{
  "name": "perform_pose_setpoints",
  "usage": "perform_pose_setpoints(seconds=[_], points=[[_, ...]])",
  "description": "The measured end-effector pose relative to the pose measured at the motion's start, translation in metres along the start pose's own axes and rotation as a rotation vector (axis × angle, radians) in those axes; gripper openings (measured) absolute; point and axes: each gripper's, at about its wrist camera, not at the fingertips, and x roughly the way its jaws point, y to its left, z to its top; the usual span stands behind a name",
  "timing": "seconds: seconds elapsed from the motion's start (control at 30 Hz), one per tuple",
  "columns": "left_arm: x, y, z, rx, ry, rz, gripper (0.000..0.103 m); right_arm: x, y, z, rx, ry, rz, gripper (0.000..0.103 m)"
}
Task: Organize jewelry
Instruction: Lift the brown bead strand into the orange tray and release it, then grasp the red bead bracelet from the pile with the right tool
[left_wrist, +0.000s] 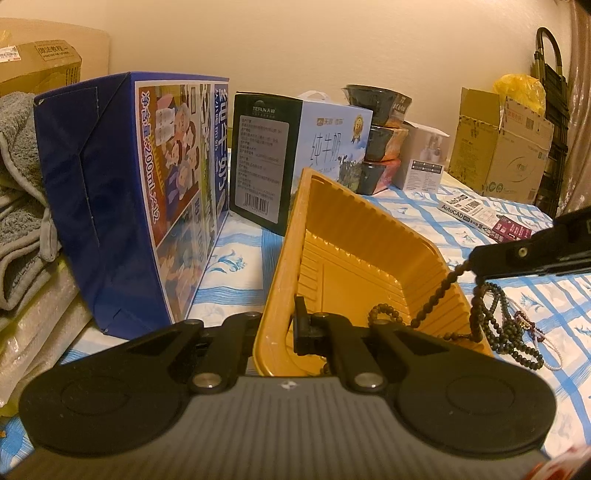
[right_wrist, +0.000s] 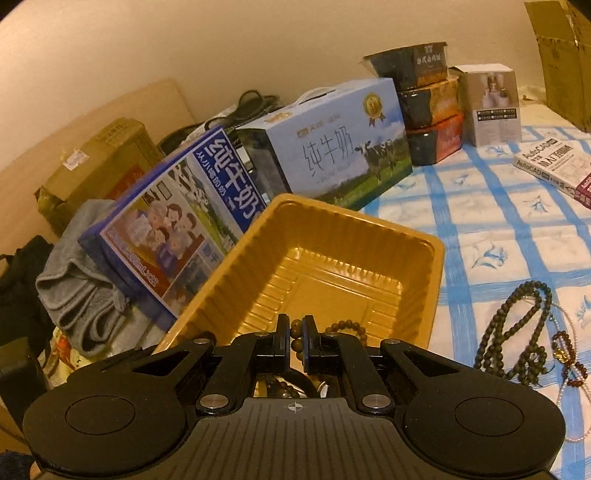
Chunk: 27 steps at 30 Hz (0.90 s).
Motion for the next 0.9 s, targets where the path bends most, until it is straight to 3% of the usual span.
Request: perform_pose_setpoints(seconds=[0.17, 0.23, 0.3, 0.37, 0.7, 0.9], points=[[0.000, 0.000, 0.000, -0.003, 0.002, 0.000, 0.005, 0.003, 0.011, -0.002, -0.010, -0.009, 0.050, 0.006], [0.000, 0.000, 0.000, -0.002, 0.002, 0.000, 0.005, 0.005, 0.014, -0.004, -0.019, 0.015, 0.042, 0.012], [0.000, 0.000, 0.000, -0.003, 0.003, 0.001, 0.005, 0.004, 0.013, -0.007, -0.023, 0.024, 0.026, 0.043], [0.000, 0.000, 0.000, -0.003, 0.003, 0.001, 0.005, -0.001, 0.009, -0.012, -0.005, 0.015, 0.013, 0.057], [0.002, 0.001, 0.000, -0.004, 0.008, 0.005, 0.005, -0.034, -0.034, -0.053, 0.099, 0.085, -0.113, 0.058], [0.003, 0.001, 0.000, 0.000, 0.010, 0.006, 0.005, -0.063, -0.069, -0.068, 0.160, 0.069, -0.221, 0.058]])
